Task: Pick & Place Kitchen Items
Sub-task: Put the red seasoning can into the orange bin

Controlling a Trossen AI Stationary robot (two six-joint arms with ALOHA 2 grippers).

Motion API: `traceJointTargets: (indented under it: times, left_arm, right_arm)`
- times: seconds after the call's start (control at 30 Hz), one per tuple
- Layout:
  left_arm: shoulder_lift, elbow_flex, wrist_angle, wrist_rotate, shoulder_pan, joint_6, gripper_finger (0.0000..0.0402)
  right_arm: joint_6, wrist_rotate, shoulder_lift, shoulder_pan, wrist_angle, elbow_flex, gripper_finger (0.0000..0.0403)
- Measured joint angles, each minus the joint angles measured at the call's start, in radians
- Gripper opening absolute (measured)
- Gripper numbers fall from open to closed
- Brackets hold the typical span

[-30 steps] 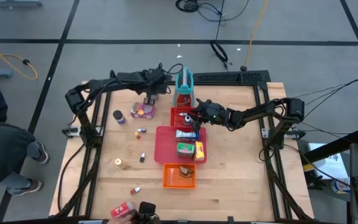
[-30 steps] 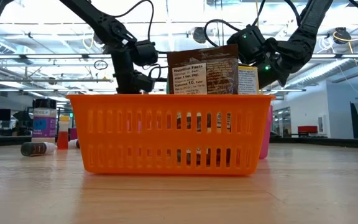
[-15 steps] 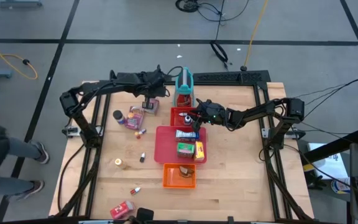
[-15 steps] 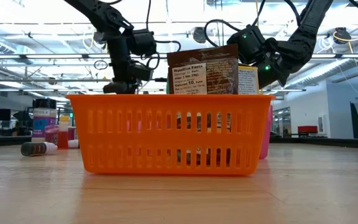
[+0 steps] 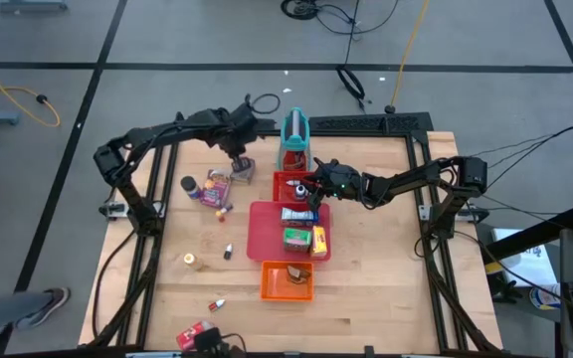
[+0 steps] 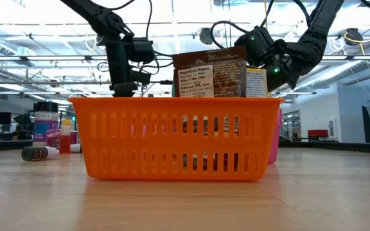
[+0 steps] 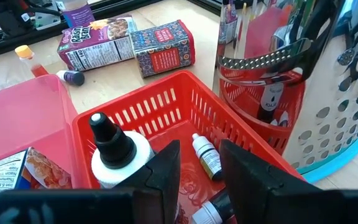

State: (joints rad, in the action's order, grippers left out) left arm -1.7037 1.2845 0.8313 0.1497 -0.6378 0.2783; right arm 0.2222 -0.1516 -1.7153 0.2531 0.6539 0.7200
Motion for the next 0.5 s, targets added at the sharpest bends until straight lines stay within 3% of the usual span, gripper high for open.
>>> traceJointTargets:
  times: [0.17, 0.5]
  left_arm:
    - [0.001, 0.0, 0.025, 0.012, -0.001, -0.106, 0.0074]
    - [0.001, 0.001, 0.08, 0.028, 0.077, -0.376, 0.0243]
  right_arm:
    - [0.0, 0.002, 0.0, 0.0, 0.0, 0.0, 0.0105]
    - [-0.002, 0.027, 0.0, 0.0, 0.0, 0.0, 0.0105]
